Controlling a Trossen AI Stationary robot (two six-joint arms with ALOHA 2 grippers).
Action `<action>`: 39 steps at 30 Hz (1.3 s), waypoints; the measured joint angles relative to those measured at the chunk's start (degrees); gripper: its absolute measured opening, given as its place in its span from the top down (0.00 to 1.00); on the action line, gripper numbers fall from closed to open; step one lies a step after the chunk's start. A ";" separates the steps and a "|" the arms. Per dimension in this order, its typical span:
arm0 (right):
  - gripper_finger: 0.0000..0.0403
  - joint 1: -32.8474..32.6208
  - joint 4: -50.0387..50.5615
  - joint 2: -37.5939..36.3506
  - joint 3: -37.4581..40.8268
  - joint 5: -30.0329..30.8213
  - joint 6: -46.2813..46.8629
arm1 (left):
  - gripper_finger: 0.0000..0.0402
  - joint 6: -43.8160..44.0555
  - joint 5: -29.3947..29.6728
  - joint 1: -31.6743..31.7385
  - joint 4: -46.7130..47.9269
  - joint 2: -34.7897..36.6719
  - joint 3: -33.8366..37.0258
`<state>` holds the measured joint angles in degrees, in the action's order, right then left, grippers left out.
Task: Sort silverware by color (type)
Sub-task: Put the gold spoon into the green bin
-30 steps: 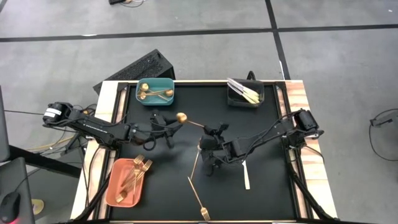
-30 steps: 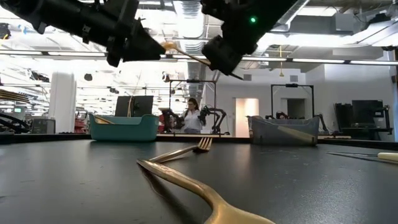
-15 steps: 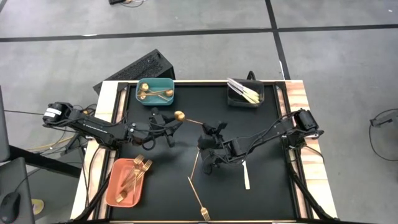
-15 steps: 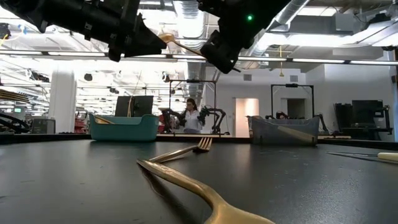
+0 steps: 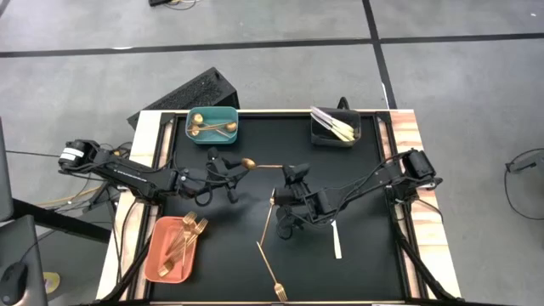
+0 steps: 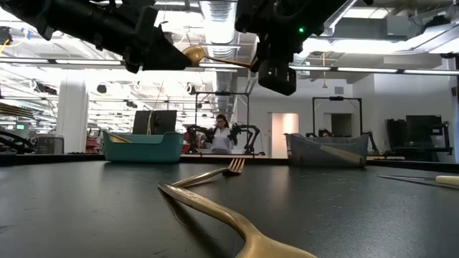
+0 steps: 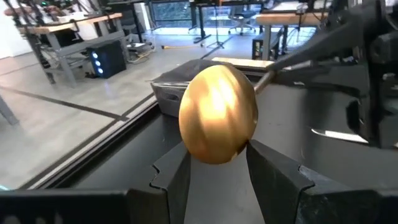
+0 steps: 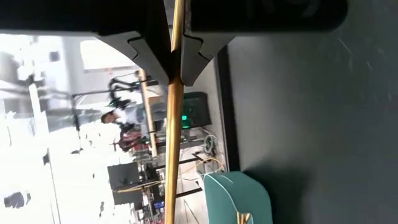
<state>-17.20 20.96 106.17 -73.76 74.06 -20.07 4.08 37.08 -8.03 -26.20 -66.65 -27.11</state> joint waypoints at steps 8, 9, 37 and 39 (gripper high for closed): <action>0.90 -0.53 0.04 0.00 0.02 0.09 -9.95 | 0.65 -6.34 -5.16 0.43 1.20 0.36 0.04; 0.90 -0.72 0.02 0.00 0.02 -0.10 -11.17 | 0.65 -6.80 -8.13 0.78 1.31 0.74 0.04; 0.90 -1.85 -0.64 0.10 0.11 -0.24 -17.90 | 0.64 -8.62 -26.68 10.19 10.83 6.25 -0.20; 0.90 -1.85 -0.62 0.09 0.11 -0.24 -17.87 | 0.62 -7.97 -25.56 10.24 12.40 9.02 -0.20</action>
<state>-19.05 20.34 106.26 -73.65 73.82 -37.94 -3.89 11.52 2.21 -13.80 -57.63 -27.31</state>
